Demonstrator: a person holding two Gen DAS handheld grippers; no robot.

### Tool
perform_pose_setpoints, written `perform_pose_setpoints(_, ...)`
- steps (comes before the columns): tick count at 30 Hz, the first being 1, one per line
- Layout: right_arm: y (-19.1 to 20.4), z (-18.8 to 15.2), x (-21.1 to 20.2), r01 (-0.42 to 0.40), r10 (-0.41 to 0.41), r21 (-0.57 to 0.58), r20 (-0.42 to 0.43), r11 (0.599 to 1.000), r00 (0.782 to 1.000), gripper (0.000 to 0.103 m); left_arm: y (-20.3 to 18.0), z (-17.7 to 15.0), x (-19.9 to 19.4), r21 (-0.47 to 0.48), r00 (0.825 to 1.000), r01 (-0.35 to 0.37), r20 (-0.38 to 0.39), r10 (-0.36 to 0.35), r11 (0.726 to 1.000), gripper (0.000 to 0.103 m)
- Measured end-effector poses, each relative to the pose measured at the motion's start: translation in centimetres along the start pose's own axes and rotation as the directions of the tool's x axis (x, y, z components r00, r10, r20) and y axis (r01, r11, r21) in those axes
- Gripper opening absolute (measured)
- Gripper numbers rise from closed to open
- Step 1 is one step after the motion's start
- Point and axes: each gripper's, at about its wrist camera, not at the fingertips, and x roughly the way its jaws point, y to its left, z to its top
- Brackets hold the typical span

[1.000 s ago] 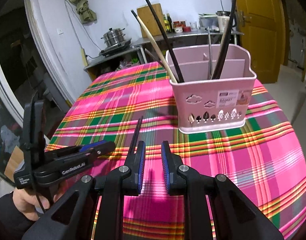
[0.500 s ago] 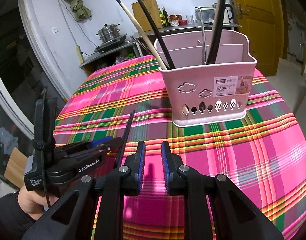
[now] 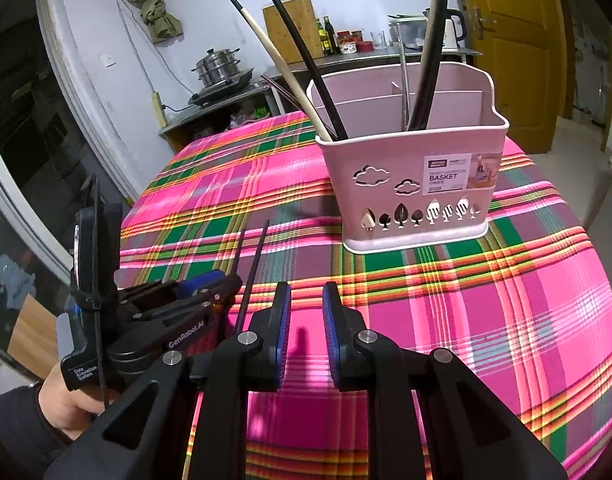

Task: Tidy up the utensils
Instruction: 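Close the left tool on a black chopstick while the right tool grasps another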

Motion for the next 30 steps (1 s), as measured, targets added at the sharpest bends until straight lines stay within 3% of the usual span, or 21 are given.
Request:
perform_pose_setpoints(3,0.2,0.1,-0.1,-0.001,0.001,-0.005,-0.001,1.000,1.000,0.017,1.6,-0.2,-0.5,-0.024,1.000,0.029,-0.011,-0.029,0.999,0.010)
perform_pose_setpoints(16,2.9,0.1,4.2,-0.047,0.044,-0.049,-0.072,0.998,0.996,0.017,9.9,-2.2,-3.7,-0.131,0.999,-0.039,-0.005,0.039,0.991,0.008)
perform_pose_setpoints(30,5.4,2.1,11.0,-0.031,0.014,-0.118,-0.148,0.992,0.989,0.017,11.5,-0.4,-2.4,-0.214,1.000,-0.010,0.006,0.011,0.977,0.008)
